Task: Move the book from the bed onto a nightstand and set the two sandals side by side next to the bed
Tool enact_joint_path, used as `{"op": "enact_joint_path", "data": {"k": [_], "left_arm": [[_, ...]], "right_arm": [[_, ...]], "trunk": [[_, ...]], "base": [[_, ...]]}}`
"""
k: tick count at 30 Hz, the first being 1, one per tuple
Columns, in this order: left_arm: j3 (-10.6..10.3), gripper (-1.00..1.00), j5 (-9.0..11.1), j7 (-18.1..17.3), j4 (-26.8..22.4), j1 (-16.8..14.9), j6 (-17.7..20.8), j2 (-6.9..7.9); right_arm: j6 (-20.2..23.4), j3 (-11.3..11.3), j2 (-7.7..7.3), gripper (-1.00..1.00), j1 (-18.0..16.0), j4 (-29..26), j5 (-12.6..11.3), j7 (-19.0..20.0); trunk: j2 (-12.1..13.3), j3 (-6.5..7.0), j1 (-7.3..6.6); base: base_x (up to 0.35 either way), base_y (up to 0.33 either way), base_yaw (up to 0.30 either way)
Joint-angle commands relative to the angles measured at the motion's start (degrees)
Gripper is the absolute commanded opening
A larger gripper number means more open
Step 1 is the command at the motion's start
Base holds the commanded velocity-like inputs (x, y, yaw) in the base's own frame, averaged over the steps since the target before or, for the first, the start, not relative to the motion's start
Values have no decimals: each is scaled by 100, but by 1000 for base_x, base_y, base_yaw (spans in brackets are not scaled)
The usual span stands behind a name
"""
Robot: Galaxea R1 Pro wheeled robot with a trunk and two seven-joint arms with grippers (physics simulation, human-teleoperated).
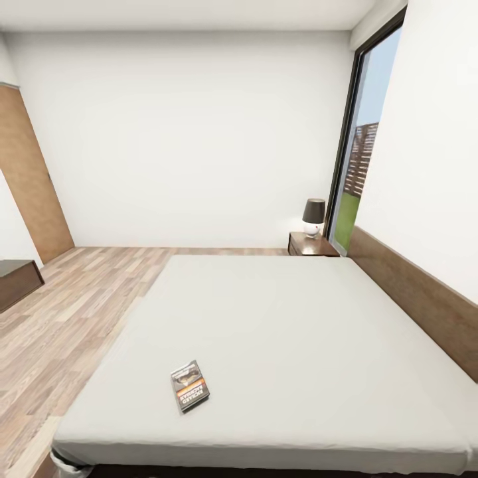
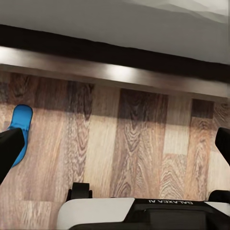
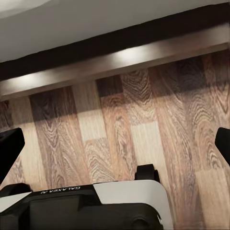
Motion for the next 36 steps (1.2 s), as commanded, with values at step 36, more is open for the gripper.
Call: {"op": "enact_joint_path", "data": {"k": [36], "left_arm": [[13,100,65,-24,32,-5,-15,-14]], "right_arm": [[12,-14,-5,100,-4,66,-61,35]], "trunk": [[1312,581,-721]], "base": [[0,0,0]]}}
